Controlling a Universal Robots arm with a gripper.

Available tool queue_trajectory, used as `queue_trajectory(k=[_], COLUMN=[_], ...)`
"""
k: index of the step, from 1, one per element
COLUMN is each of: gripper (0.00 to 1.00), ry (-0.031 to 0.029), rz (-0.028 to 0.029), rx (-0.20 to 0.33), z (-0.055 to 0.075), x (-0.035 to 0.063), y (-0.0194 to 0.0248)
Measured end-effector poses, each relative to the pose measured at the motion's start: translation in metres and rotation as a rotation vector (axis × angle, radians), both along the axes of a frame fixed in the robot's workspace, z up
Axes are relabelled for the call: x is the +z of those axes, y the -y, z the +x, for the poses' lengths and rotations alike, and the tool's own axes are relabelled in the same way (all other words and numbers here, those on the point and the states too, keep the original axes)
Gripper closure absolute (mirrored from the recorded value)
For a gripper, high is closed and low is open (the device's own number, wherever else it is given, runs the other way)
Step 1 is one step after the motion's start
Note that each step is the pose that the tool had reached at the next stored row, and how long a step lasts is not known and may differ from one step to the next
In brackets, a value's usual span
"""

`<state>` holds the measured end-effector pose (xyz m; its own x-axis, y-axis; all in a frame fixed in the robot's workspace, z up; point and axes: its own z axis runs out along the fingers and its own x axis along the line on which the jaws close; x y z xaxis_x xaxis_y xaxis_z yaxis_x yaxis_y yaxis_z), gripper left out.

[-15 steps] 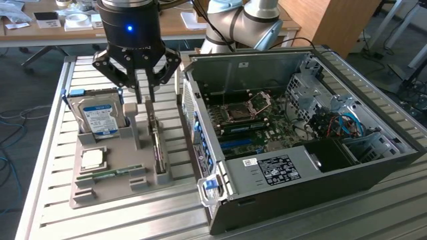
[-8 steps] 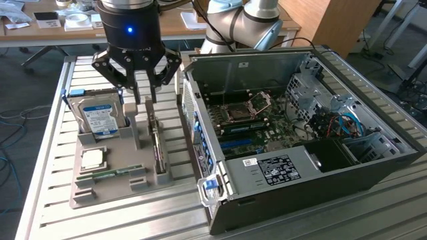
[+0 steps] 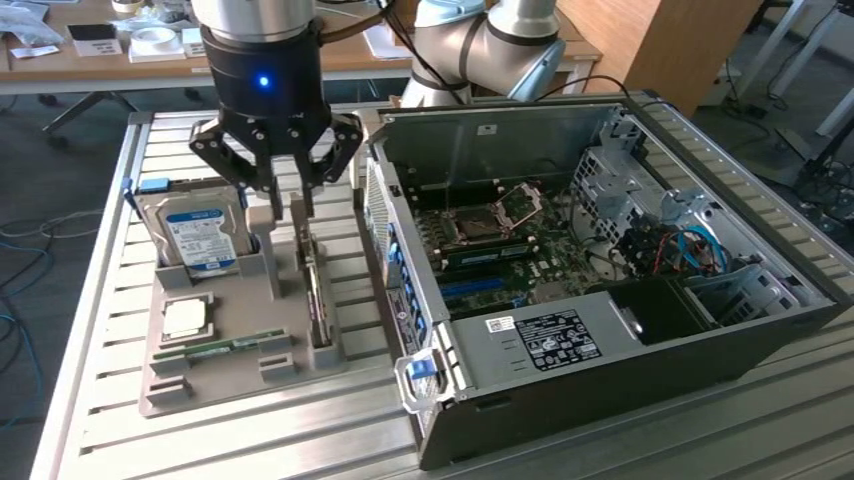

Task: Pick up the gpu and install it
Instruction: 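Pick up the gpu and move the gpu toward the slot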

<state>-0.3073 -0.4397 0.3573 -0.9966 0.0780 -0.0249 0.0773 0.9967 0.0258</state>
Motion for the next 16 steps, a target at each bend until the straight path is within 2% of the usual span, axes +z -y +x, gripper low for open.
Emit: queue_trajectory(k=[16], gripper=[0.64], ry=[0.0], rz=[0.0], rx=[0.0], z=[0.0], x=[-0.0289], y=[0.0])
